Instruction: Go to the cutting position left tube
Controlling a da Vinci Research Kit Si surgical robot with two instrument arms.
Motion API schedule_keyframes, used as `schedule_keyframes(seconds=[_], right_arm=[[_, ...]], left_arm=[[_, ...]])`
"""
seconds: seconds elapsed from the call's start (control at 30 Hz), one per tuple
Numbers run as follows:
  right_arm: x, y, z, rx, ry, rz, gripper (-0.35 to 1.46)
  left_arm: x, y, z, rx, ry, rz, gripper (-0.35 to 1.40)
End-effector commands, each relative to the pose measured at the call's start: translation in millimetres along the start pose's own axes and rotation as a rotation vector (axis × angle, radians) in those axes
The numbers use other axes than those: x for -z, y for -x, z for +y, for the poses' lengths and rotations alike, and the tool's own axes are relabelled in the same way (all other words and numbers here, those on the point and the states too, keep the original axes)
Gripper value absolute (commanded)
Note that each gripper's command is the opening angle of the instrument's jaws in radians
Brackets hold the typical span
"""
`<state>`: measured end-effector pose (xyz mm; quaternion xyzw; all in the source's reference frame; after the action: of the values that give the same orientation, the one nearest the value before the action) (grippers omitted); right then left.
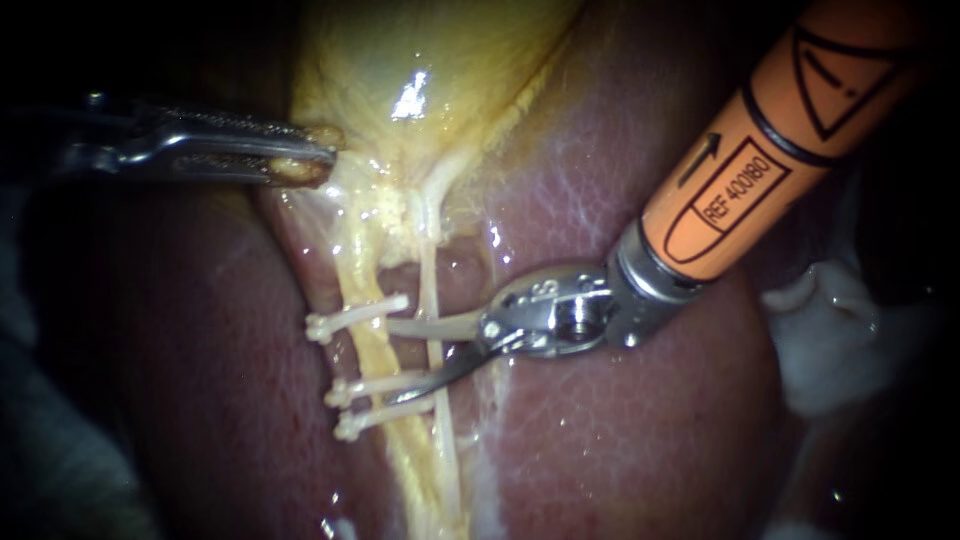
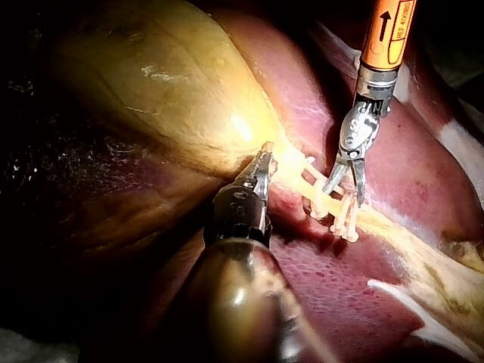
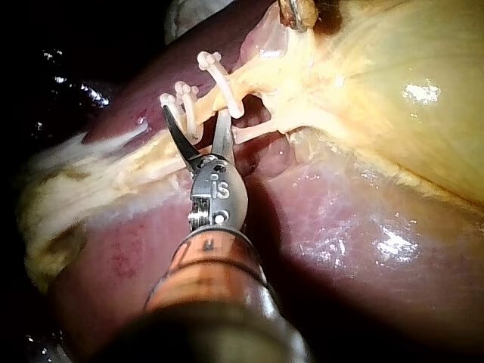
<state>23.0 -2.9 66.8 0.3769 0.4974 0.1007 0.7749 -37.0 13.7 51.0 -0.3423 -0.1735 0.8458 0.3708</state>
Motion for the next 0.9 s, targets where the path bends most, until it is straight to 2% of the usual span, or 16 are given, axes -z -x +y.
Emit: schedule_keyframes(seconds=[0.03,0.2,0.33,0.63,0.9], right_arm=[[-0.5,-0.1,0.1,0.002,-0.006,0.002,1.36],[-2.7,-0.2,0.3,0.001,-0.029,0.005,1.35],[-4.3,-0.5,0.5,-0.014,-0.049,0.038,1.33],[-6.0,-1.8,1.1,-0.036,-0.034,0.088,1.35],[-5.3,-3.5,0.1,-0.054,-0.050,0.133,1.38]], left_arm=[[0.0,0.0,0.0,0.000,0.000,0.000,-0.35],[0.0,0.0,0.0,0.000,-0.001,0.000,-0.35],[-0.1,-0.1,0.1,0.001,-0.001,0.000,-0.35],[-0.2,-0.1,0.2,0.001,-0.002,0.000,-0.35],[-0.2,-0.2,0.2,0.001,-0.002,0.000,-0.35]])
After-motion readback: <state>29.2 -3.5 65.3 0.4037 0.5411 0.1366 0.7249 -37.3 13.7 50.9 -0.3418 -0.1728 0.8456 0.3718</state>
